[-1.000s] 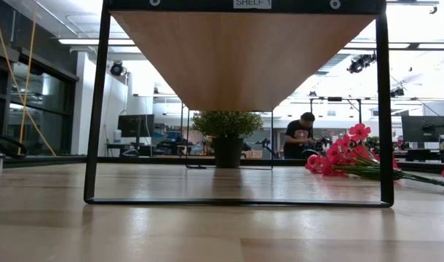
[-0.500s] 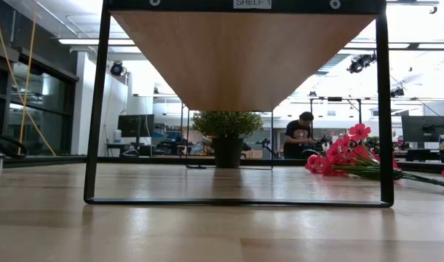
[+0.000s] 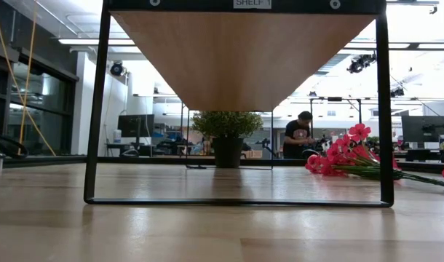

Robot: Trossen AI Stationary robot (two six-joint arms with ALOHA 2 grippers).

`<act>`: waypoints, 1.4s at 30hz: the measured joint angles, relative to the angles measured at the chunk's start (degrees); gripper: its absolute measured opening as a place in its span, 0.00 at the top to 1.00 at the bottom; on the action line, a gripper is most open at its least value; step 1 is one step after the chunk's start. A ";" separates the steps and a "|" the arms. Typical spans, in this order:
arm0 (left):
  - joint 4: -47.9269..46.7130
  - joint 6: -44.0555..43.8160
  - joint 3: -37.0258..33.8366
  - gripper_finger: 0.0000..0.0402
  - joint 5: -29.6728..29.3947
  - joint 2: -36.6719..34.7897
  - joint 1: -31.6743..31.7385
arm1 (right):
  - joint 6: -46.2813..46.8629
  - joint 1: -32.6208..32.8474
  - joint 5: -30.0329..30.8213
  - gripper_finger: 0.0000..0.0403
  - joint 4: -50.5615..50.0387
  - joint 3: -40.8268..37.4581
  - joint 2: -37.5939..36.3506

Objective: Pick and place flowers into a vace then onto a shelf
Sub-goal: Put the red tulip into the left transparent vase

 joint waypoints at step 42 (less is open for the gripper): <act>-9.86 -7.75 26.99 0.93 -7.31 24.19 7.43 | 0.28 0.00 -0.02 0.35 -5.25 0.00 0.02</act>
